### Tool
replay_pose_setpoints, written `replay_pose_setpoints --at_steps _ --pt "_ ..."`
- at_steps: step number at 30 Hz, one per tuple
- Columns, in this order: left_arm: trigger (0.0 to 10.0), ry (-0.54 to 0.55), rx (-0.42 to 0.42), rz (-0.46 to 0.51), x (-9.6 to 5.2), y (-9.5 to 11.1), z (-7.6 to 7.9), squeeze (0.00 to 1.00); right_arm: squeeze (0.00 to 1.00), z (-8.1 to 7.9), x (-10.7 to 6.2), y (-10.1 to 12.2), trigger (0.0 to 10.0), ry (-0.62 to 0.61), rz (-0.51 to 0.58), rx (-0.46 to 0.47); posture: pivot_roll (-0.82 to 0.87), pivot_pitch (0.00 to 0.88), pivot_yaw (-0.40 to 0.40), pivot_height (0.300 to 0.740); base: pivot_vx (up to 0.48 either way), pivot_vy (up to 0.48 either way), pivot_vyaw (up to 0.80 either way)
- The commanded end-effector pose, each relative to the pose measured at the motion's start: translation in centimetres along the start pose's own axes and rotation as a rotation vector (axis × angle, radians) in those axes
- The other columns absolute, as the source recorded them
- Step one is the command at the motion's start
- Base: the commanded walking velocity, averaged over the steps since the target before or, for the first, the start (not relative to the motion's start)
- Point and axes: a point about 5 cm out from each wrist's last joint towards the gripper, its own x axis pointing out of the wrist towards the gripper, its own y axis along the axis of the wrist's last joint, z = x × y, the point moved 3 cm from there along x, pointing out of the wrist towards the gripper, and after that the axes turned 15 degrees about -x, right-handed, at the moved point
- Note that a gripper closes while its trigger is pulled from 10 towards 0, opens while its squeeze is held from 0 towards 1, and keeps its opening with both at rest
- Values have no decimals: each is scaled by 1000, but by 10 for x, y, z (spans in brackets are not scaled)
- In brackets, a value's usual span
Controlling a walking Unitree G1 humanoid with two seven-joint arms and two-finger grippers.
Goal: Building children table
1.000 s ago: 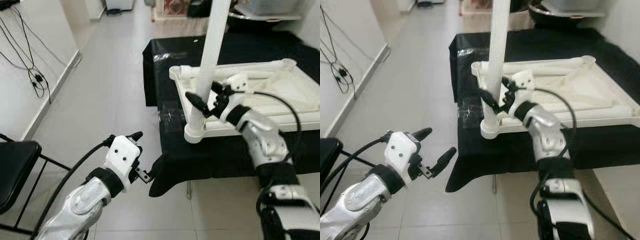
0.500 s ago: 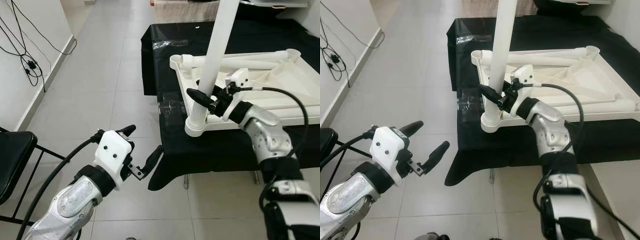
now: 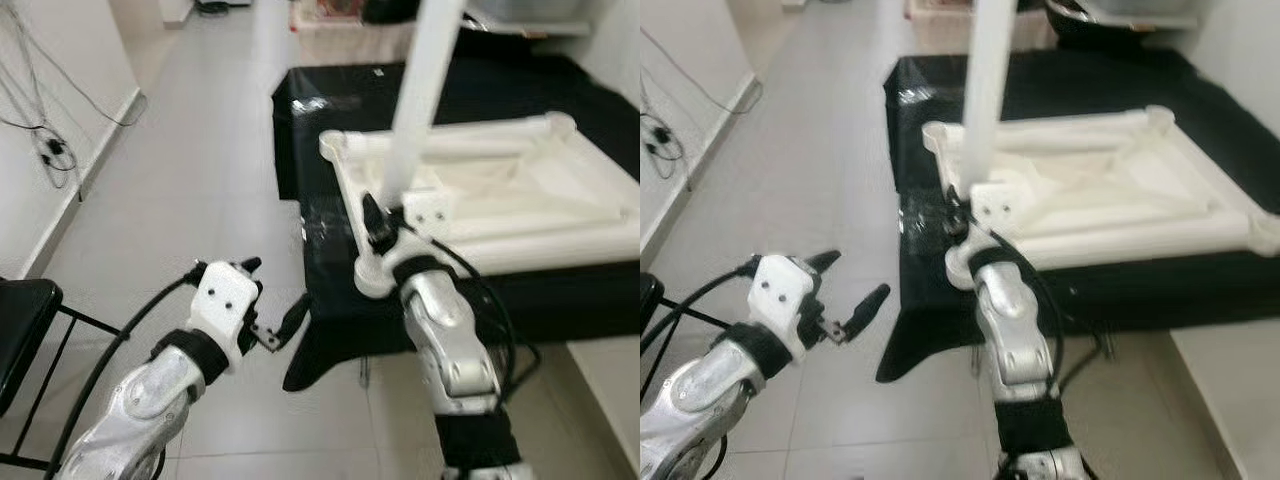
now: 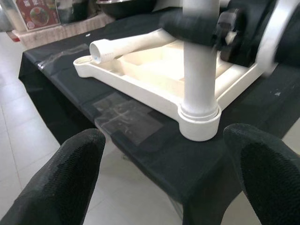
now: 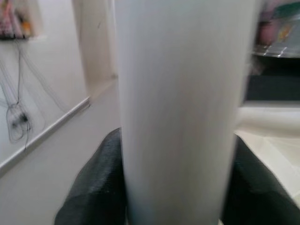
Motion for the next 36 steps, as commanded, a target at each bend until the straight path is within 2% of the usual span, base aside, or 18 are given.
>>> replay_pose_setpoints --at_steps 1,2,3,4,5,7,8,9,12,13,15,18,21,22,27,34,35,36 --pt "10000 1 3 -5 -1 -3 -1 0 1000 -12 -6 -19 10000 58 -72 65 164 140 -8 740 0 0 0" --pt "10000 -1 5 -4 -1 -3 -1 0 1000 -16 -6 -8 10000 114 -22 114 164 140 -8 740 0 0 0" --pt "10000 -1 5 -4 -1 -3 -1 0 1000 -16 -6 -8 10000 114 -22 114 164 140 -8 740 0 0 0" --pt "10000 -4 6 -3 -1 -3 0 0 1000 -17 -6 6 10000 188 47 144 165 140 -7 740 0 0 0" --pt "10000 -6 7 -2 0 -3 0 0 996 -13 -5 19 10000 267 115 147 166 143 -10 740 0 0 0" --pt "10000 -8 7 -1 0 -3 1 0 996 -10 -4 27 10000 322 162 143 166 143 -10 740 0 0 0" --pt "10000 -9 8 0 0 -3 2 0 0 -7 -3 34 10000 398 206 128 168 147 -12 740 0 0 0" --pt "10000 -9 8 0 0 -3 2 0 0 -7 -3 34 10000 398 206 128 168 147 -12 740 0 0 0" --pt "10000 -13 9 2 0 -2 3 0 0 8 0 43 10000 601 271 53 173 157 -15 740 0 0 0" --pt "10000 -13 9 2 0 -2 3 0 0 8 0 43 10000 601 271 53 173 157 -15 740 0 0 0" --pt "10000 -19 6 1 0 -2 5 0 0 12 1 41 10000 739 263 34 174 168 -20 740 0 0 0" --pt "10000 -39 -3 -2 0 -3 9 0 0 19 6 33 10000 820 216 -3 178 171 -22 740 0 0 0" --pt "10000 -51 -7 0 -1 -2 12 0 0 24 10 34 9804 830 209 -18 184 174 -26 740 0 0 0" --pt "10000 -59 -7 3 -1 -1 13 0 0 28 15 37 0 827 213 -9 185 176 -29 740 0 0 0" --pt "10000 -56 -1 14 -2 3 12 0 0 35 19 47 0 872 251 21 187 179 -34 740 0 0 0" --pt "10000 -51 -4 24 -4 6 11 0 0 37 7 29 0 905 216 31 180 179 -36 740 0 0 0" --pt "10000 -44 -10 24 -6 6 10 0 0 39 4 17 0 848 174 18 177 179 -38 740 0 0 0" --pt "10000 -39 -10 19 -10 6 10 0 0 45 6 -1 0 696 80 8 174 183 -44 740 0 0 0"
